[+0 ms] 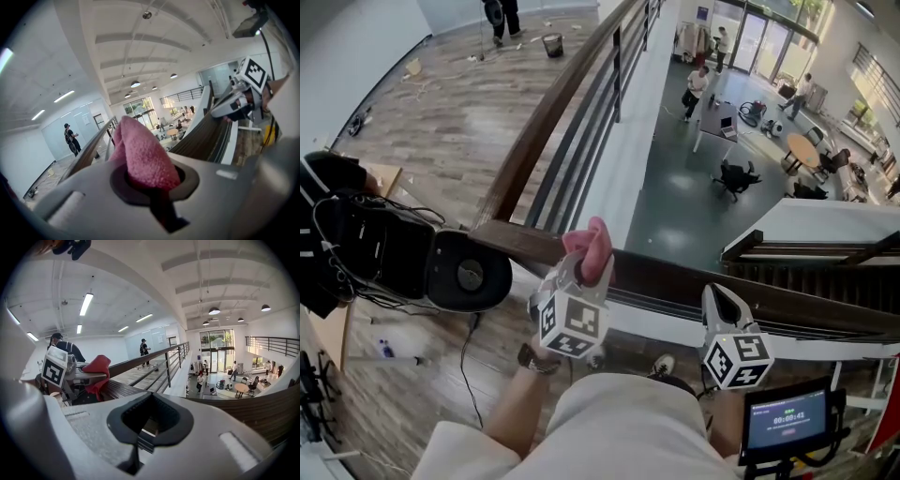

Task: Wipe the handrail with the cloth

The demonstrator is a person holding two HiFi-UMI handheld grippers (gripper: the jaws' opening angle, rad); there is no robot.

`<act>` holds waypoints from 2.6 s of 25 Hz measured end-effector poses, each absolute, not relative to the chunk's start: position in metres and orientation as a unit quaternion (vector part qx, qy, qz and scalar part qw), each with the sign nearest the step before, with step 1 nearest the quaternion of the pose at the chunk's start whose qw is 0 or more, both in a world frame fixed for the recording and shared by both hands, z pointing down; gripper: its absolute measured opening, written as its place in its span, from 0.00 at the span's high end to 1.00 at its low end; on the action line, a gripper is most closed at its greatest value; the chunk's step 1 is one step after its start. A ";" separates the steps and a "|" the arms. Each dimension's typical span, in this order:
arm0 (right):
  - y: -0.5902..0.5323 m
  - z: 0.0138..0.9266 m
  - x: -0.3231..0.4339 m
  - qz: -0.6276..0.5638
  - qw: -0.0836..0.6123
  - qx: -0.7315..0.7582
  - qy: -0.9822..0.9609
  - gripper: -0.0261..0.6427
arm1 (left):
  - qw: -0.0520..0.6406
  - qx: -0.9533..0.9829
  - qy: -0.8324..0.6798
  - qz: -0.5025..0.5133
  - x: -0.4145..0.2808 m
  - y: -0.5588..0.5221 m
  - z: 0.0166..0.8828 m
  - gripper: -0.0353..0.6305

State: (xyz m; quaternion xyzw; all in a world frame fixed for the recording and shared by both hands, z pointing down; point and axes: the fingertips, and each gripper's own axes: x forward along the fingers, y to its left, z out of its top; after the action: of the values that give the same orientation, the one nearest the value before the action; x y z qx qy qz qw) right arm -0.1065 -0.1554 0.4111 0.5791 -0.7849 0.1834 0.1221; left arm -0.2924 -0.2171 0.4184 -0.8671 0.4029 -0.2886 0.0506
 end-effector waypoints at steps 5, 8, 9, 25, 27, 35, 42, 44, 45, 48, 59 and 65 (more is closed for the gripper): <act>-0.153 0.410 -0.103 0.184 0.119 0.578 -0.786 0.96 | 0.055 -0.867 0.399 -0.293 -0.284 -0.215 0.417 0.90; -0.152 0.412 -0.099 0.186 0.115 0.579 -0.785 0.96 | 0.058 -0.868 0.396 -0.294 -0.279 -0.214 0.420 0.90; -0.151 0.413 -0.097 0.187 0.113 0.580 -0.785 0.96 | 0.059 -0.868 0.395 -0.295 -0.277 -0.213 0.421 0.90; -0.153 0.417 -0.101 0.185 0.102 0.574 -0.791 0.96 | 0.099 -0.866 0.403 -0.280 -0.270 -0.216 0.423 0.90; -0.153 0.418 -0.102 0.189 0.099 0.573 -0.792 0.96 | 0.092 -0.868 0.398 -0.283 -0.271 -0.217 0.424 0.90; -0.152 0.420 -0.104 0.188 0.099 0.571 -0.793 0.96 | 0.090 -0.869 0.392 -0.289 -0.271 -0.217 0.426 0.90; -0.153 0.419 -0.105 0.185 0.100 0.568 -0.796 0.96 | 0.089 -0.873 0.382 -0.289 -0.265 -0.217 0.425 0.90; -0.153 0.419 -0.106 0.185 0.100 0.567 -0.797 0.96 | 0.092 -0.875 0.377 -0.291 -0.258 -0.215 0.425 0.90; -0.153 0.419 -0.106 0.185 0.100 0.566 -0.797 0.96 | 0.094 -0.875 0.376 -0.290 -0.254 -0.214 0.425 0.90; -0.153 0.420 -0.106 0.187 0.097 0.566 -0.797 0.96 | 0.102 -0.876 0.374 -0.288 -0.246 -0.212 0.426 0.90; -0.151 0.421 -0.100 0.191 0.090 0.568 -0.796 0.96 | 0.107 -0.874 0.376 -0.288 -0.243 -0.210 0.427 0.90; -0.153 0.416 -0.089 0.194 0.084 0.578 -0.788 0.96 | 0.106 -0.873 0.378 -0.289 -0.245 -0.210 0.425 0.90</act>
State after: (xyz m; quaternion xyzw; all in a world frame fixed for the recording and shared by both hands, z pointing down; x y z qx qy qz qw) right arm -0.0895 -0.1525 0.4161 0.5777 -0.7883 0.1941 0.0845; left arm -0.2454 -0.2103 0.4249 -0.8731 0.3785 -0.2886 0.1058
